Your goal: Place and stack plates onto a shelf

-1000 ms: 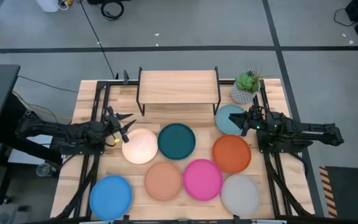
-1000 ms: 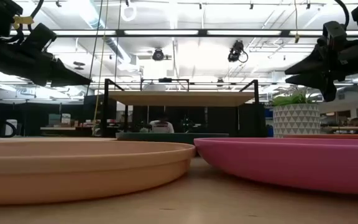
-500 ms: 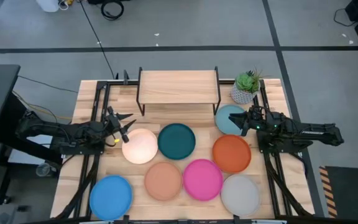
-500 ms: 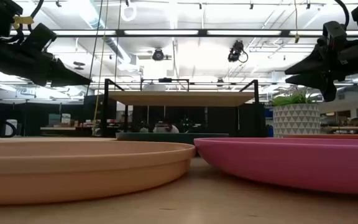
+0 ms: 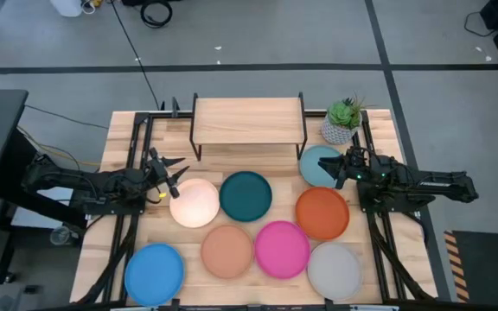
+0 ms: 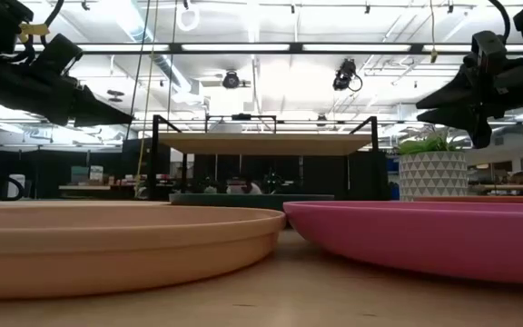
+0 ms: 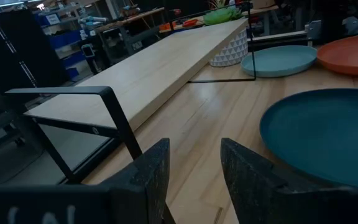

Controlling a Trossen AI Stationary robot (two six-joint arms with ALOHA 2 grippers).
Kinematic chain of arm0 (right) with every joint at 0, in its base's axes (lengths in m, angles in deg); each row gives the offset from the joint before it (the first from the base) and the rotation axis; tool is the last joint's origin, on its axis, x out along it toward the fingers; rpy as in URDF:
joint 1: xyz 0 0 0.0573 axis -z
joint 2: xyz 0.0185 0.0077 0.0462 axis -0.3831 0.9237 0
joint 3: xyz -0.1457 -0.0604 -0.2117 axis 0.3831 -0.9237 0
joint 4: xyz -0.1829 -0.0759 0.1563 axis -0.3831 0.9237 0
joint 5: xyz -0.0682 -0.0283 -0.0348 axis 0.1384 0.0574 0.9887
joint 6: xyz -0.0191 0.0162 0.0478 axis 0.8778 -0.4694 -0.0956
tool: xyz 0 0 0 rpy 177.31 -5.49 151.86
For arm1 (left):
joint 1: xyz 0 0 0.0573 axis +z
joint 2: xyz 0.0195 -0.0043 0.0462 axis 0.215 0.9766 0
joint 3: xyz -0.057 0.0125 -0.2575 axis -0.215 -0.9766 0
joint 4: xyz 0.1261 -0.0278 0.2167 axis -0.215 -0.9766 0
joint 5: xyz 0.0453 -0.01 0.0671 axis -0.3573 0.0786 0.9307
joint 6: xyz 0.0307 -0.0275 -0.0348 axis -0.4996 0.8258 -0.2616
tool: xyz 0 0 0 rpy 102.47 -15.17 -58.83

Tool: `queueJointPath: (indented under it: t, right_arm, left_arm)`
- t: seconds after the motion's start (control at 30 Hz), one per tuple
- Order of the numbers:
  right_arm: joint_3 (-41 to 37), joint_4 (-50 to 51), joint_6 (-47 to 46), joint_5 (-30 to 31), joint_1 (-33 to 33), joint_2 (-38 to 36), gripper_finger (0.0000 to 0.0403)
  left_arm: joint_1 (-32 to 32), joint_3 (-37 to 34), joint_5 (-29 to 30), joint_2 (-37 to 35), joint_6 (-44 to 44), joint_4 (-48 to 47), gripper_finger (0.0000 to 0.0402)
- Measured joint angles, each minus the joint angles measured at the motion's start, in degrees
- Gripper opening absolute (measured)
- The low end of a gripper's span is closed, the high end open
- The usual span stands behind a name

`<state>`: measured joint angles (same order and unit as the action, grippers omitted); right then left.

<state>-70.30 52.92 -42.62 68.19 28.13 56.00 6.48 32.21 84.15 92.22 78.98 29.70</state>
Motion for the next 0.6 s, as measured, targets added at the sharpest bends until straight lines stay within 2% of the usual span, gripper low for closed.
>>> queueJointPath:
  t: [0.53,0.6]
  right_arm:
    - [0.0,0.0,0.0,0.0,0.0,0.0,0.0128]
    - [0.0,0.0,0.0,0.0,0.0,0.0,0.0128]
  left_arm:
    - [0.0,0.0,0.0,0.0,0.0,0.4,0.0151]
    - [0.0,0.0,-0.3,0.0,2.9,2.0,0.0151]
